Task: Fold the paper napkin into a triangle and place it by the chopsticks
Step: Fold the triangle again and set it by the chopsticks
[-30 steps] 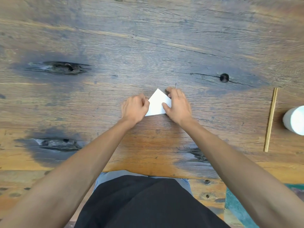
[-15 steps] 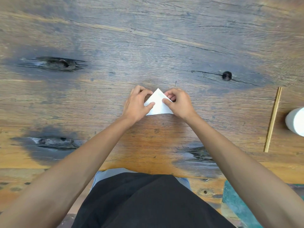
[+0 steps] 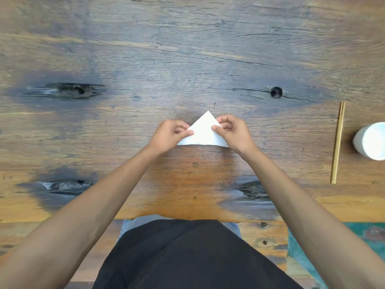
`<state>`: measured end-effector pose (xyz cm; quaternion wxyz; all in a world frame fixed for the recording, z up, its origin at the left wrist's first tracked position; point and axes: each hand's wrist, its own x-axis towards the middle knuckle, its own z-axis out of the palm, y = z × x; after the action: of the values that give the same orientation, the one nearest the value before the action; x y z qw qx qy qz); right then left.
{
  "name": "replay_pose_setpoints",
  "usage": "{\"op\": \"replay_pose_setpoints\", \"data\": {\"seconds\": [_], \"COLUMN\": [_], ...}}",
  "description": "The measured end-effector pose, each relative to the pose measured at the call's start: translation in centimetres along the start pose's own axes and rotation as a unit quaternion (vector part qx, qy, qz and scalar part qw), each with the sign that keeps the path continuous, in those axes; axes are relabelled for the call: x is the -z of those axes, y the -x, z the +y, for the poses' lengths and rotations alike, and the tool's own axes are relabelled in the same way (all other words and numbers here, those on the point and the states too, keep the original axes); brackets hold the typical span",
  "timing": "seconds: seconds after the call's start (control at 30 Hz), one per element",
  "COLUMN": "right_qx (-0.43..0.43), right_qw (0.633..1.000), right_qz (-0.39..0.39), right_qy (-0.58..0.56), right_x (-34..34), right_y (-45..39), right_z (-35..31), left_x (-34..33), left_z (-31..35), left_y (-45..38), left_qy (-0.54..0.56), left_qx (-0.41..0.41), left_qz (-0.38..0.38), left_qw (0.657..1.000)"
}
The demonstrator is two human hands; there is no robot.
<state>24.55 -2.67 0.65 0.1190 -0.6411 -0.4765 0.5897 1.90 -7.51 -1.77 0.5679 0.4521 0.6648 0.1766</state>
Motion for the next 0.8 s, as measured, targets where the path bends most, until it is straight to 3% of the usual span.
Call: {"op": "replay_pose_setpoints", "data": {"seconds": [0.13,0.43,0.8], "right_qx": [-0.006,-0.036,-0.037], "right_qw": [0.999,0.998,0.991], "right_qz": [0.015,0.008,0.104], "right_qy": [-0.034,-0.044,-0.069], "right_x": [0.5,0.9,1.0], "right_y": [1.1,4.0,7.1], "right_z": [0.2,0.9,2.9], "left_x": [0.2,0.9,1.6], "left_z": [0.2,0.3,0.6], "left_y": [0.5,1.5,1.1], "left_qy": [0.057,0.055,0.050], "left_qx": [0.003,-0.012,0.025], "left_qz": [-0.024,-0.067,-0.160], "left_qw": [0.998,0.996,0.986]}}
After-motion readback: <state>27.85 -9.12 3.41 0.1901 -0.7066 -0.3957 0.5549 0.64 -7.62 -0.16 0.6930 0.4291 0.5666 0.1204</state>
